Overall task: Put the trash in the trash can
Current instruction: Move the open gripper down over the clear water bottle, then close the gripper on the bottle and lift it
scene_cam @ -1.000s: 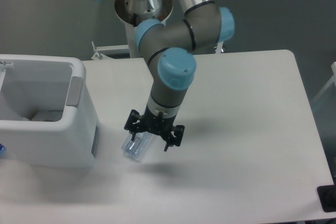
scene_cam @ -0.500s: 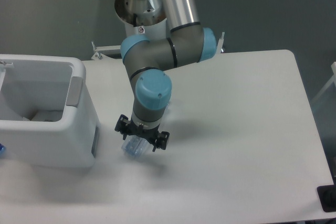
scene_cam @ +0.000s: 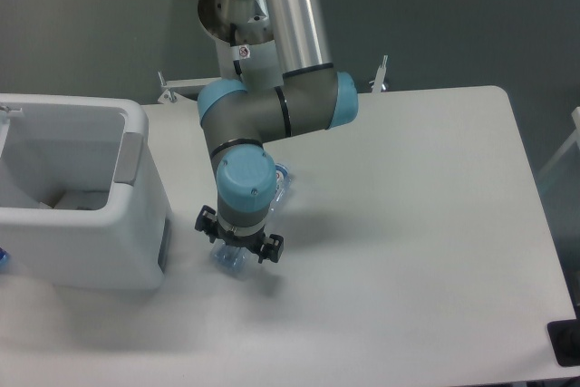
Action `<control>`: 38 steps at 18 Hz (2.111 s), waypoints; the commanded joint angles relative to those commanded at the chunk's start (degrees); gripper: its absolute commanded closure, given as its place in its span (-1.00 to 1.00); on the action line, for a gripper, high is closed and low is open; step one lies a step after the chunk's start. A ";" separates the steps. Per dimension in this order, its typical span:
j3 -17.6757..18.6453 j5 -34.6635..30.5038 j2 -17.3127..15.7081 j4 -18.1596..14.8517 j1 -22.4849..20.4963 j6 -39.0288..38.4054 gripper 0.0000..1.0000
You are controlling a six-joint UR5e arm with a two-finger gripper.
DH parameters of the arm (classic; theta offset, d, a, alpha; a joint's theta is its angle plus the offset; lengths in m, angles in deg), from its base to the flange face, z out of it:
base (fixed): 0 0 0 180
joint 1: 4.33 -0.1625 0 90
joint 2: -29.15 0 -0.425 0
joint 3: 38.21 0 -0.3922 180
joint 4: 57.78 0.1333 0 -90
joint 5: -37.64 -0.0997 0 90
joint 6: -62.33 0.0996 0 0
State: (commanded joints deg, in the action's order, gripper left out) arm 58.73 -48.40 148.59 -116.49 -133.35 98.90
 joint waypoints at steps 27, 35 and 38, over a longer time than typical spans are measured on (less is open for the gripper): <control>-12.91 4.20 -3.25 0.26 -2.80 -2.02 0.14; -25.65 19.22 -4.92 0.62 -7.55 -8.08 0.14; -29.96 25.38 -5.09 0.70 -8.52 -9.40 0.14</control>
State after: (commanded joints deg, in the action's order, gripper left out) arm 28.77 -23.02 143.50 -115.79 -141.87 89.49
